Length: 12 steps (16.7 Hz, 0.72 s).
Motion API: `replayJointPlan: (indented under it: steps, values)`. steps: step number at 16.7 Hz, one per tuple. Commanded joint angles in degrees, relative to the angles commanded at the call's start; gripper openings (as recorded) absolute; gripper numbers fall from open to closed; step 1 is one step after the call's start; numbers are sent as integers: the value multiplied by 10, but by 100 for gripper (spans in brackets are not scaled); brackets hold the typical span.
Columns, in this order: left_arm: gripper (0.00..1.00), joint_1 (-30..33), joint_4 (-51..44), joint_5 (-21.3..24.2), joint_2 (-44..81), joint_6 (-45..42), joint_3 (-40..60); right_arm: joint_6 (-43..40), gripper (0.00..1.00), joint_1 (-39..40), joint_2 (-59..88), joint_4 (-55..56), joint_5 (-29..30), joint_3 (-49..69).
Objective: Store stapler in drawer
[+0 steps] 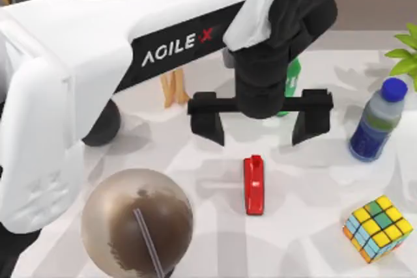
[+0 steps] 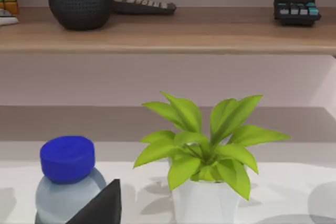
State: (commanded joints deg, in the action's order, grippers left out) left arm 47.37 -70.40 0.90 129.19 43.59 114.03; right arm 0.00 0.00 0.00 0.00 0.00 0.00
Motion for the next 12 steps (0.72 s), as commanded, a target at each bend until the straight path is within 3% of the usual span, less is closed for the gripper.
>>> replayJointPlan:
  steps: [7,12]
  values:
    - [100,18,-34,-8,23,28,11,0,100,0,0,0,0,0]
    - [100,17,8,-8,31,27,-25,0,100,0,0,0,0,0]
